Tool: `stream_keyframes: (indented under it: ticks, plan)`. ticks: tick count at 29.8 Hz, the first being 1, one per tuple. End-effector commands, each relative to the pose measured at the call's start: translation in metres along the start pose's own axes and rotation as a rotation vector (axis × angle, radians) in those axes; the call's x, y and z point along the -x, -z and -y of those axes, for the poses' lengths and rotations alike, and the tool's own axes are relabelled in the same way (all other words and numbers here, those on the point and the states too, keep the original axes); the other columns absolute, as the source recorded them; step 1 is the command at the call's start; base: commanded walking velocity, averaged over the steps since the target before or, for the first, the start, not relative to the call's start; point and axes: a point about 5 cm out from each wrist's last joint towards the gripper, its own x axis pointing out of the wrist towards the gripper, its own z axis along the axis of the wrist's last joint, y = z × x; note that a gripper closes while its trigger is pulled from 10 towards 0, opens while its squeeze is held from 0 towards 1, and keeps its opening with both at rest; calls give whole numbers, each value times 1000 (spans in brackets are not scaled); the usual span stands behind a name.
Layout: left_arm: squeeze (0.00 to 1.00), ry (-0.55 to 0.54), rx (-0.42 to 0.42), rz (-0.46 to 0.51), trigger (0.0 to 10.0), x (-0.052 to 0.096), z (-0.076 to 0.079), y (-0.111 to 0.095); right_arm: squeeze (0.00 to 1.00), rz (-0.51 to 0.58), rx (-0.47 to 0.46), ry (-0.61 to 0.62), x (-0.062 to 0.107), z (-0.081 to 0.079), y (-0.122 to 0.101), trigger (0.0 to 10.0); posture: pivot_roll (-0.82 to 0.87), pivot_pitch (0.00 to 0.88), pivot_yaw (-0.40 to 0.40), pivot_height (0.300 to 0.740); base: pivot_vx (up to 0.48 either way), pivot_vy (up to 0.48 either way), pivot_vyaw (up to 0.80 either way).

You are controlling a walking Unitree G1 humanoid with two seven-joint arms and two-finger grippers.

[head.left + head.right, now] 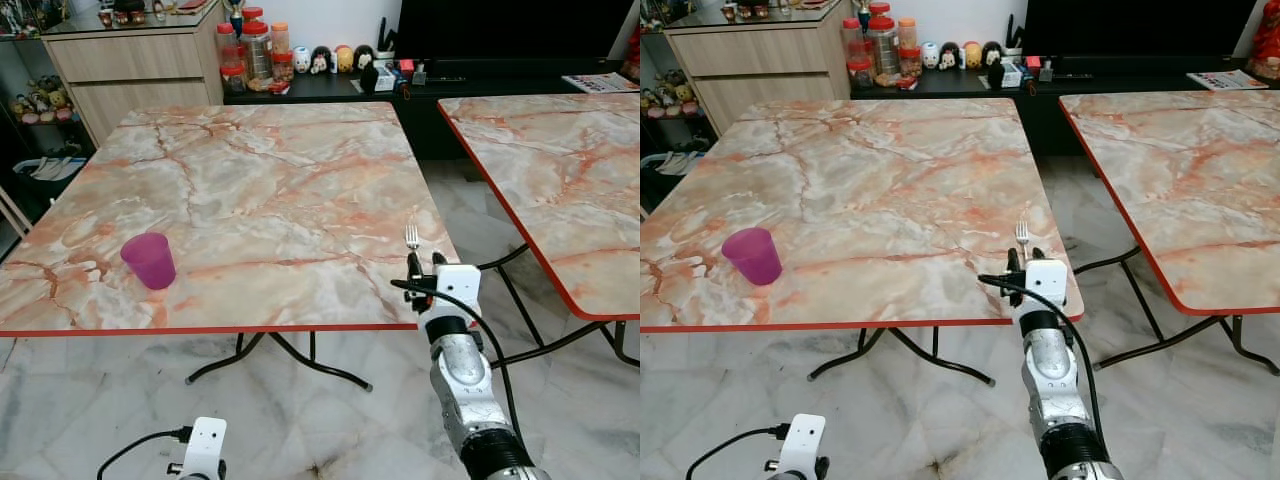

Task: Setting the table

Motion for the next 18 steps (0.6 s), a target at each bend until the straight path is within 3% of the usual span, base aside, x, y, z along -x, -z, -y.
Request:
stream_keyframes:
  ticks: [1, 18]
  plan:
    - [0, -11, 9, -11, 10000, 1, -1, 3, 0, 17, -5, 4, -2, 0, -3, 10000, -81, 0, 2, 740, 0, 0, 0]
    - [0, -13, 14, -6, 10000, 0, -1, 2, 0, 5, -1, 6, -2, 1, -1, 10000, -84, 0, 1, 740, 224, 0, 0]
